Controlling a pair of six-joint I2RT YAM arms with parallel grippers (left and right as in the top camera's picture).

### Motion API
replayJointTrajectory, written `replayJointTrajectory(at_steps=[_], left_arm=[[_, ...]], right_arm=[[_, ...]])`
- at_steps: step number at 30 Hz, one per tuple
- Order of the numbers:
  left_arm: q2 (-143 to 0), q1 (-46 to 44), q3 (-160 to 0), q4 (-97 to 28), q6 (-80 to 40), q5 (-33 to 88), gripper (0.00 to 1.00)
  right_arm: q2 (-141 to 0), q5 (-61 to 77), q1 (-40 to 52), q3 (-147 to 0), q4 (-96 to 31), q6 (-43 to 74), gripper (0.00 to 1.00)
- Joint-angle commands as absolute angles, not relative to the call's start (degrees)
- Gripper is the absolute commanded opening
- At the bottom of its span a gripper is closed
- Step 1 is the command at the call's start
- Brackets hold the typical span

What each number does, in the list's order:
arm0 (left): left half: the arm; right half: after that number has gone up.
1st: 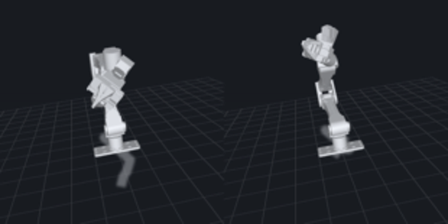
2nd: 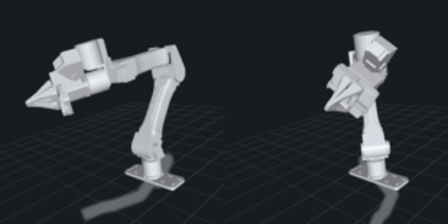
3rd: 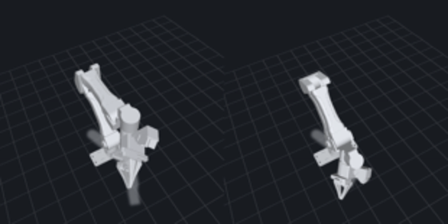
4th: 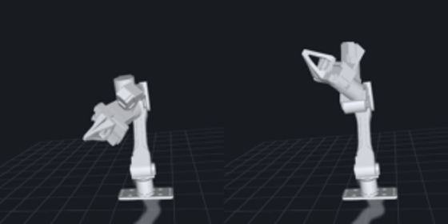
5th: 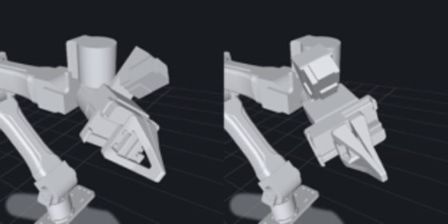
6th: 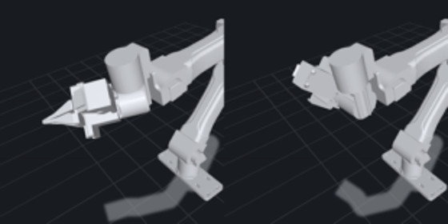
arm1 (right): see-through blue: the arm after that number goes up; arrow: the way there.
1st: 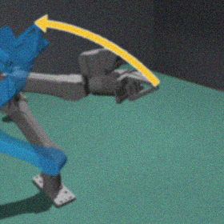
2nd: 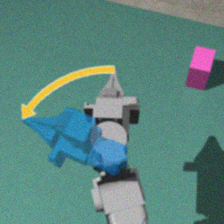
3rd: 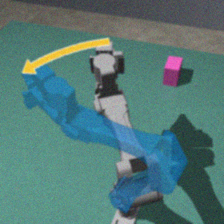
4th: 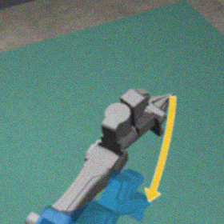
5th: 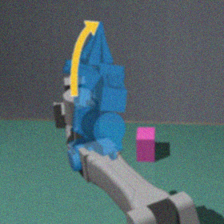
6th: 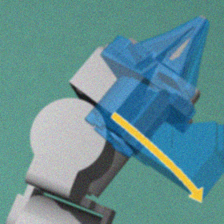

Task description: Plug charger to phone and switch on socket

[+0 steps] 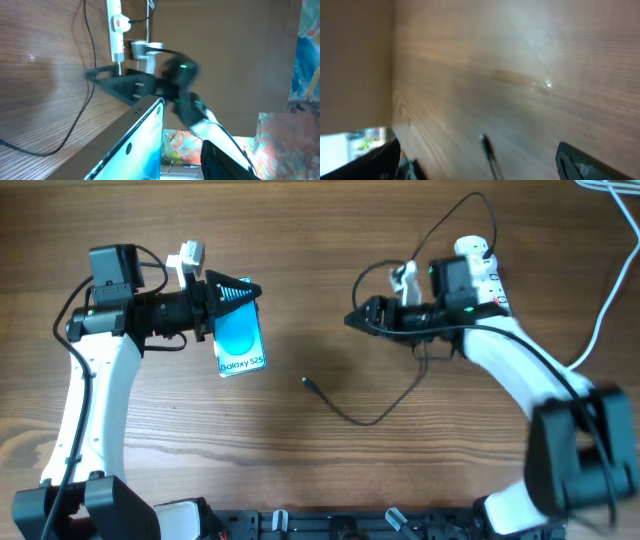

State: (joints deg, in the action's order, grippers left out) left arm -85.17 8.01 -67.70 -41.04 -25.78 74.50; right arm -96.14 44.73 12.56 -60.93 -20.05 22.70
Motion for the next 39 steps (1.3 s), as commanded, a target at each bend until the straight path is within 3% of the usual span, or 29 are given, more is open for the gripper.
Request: replayJointTrajectory(at_steps=[1, 6, 9, 10, 17, 18, 19, 20, 23, 25, 28, 32, 34, 36, 39], left_arm=[[-83.57, 8.38, -68.38, -40.88, -24.91, 77.80, 0.38], [-83.57, 8.38, -68.38, -40.86, -24.91, 81.67, 0.47], [-83.57, 8.38, -68.38, -40.86, -24.91, 82.26, 0.56], [-83.57, 8.38, -68.38, -40.86, -24.91, 82.24, 0.63], [-83.57, 8.38, -68.38, -40.60, -24.88, 82.19, 0.72], [-83.57, 8.38, -68.38, -40.58, -24.88, 82.19, 0.69], [-83.57, 8.38, -68.38, -40.45, -24.88, 82.19, 0.56], [-83.57, 8.38, -68.38, -40.40, -24.88, 82.19, 0.51], [-83.57, 8.38, -68.38, -40.40, -24.23, 76.29, 0.53], [-83.57, 8.03, -68.38, -41.45, -24.18, 66.54, 0.57], [-83.57, 7.07, -68.38, -44.14, -24.21, 50.15, 0.54], [-83.57, 4.34, -68.36, -47.35, -24.21, 37.36, 0.25], [-83.57, 1.96, -68.36, -48.62, -24.21, 32.53, 0.10], [-83.57, 0.23, -68.36, -49.50, -24.16, 30.74, 0.04], [-83.59, -3.62, -68.36, -49.80, -24.18, 25.63, 0.04]], right_arm=[[-86.91, 45.10, 12.43, -63.90, -22.79, 16.67, 1.00], [-83.99, 56.99, 13.74, -63.90, -22.61, 17.10, 1.00], [-84.01, 56.99, 15.90, -63.64, -22.79, 18.39, 1.00], [-84.01, 57.06, 16.75, -63.64, -22.68, 18.44, 1.00], [-84.01, 56.73, 24.99, -63.64, -16.34, 25.08, 1.00], [-84.07, 55.35, 26.06, -63.64, -15.99, 25.32, 1.00], [-84.18, 51.96, 27.07, -63.64, -16.38, 25.69, 1.00], [-84.20, 49.04, 27.33, -63.64, -17.32, 25.69, 1.00], [-84.20, 45.52, 27.20, -63.64, -20.71, 25.12, 1.00], [-84.23, 42.83, 27.14, -63.64, -23.64, 24.86, 1.00], [-84.44, 34.79, 27.16, -63.64, -30.15, 23.09, 1.00], [-84.99, 27.99, 27.16, -63.46, -36.51, 19.70, 0.94], [-85.01, 15.22, 27.16, -62.52, -41.82, 22.76, 0.92], [-85.03, 9.45, 27.16, -61.95, -44.34, 24.73, 0.92], [-85.14, 5.52, 27.16, -61.30, -46.63, 27.79, 0.91]])
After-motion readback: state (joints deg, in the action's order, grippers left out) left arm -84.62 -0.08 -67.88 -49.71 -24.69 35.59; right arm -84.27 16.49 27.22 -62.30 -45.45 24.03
